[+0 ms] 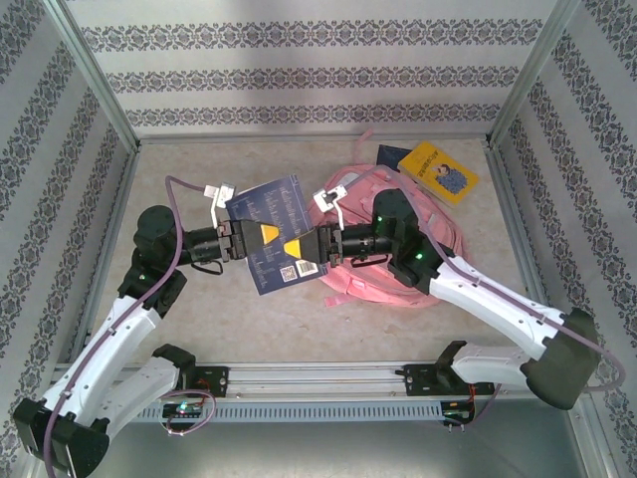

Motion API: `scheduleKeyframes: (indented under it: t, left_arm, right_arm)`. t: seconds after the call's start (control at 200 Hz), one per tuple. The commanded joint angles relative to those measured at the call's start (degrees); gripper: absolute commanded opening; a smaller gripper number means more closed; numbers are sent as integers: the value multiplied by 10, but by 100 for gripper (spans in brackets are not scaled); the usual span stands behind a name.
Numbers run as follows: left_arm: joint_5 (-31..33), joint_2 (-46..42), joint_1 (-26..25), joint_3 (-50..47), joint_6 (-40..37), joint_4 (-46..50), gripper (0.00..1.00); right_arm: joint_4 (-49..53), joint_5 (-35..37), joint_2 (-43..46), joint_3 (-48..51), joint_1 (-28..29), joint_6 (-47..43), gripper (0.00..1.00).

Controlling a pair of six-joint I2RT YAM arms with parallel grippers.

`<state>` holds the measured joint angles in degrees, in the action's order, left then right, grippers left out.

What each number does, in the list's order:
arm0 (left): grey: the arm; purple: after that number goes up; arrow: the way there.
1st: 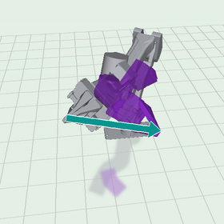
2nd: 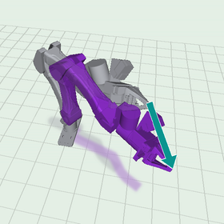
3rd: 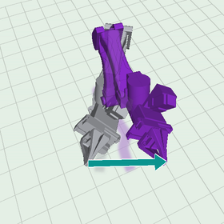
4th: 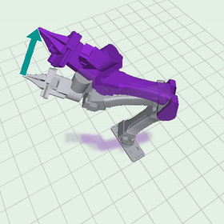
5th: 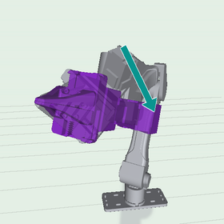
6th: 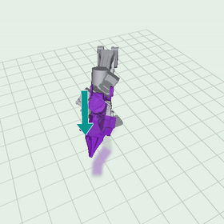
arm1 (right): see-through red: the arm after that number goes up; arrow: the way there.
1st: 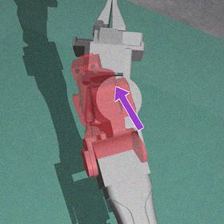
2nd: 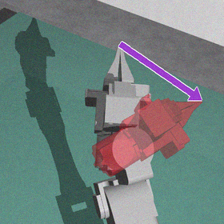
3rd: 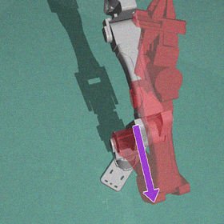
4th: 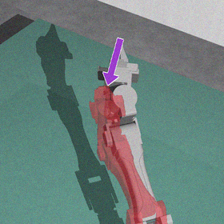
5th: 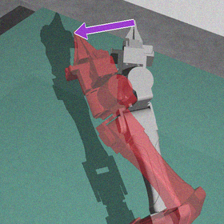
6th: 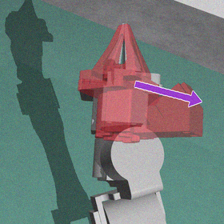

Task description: Pack the student bag

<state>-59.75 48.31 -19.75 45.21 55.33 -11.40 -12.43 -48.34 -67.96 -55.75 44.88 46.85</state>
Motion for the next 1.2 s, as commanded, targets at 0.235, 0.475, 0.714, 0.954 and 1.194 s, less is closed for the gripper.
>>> scheduleKeyframes:
  t: [0.235, 0.475, 0.714, 0.954, 1.194]
  left_arm:
    - [4, 2, -37, 17, -36, 6, 22]
    - [9, 19, -59, 26, -46, 15, 29]
    - [16, 12, -76, 22, -62, 12, 0]
    - [111, -33, -76, -1, -31, -42, 0]
    - [289, -74, -79, -84, 78, -182, 0]
  right_arm:
    - [73, -7, 24, -16, 20, -57, 0]
    - [83, -7, 24, -19, 20, -63, 0]
    - [100, 7, 23, -21, 20, -77, 0]
    - [119, 82, 51, -11, 19, -83, 47]
    - [-167, 229, 102, 144, 28, 72, 75]
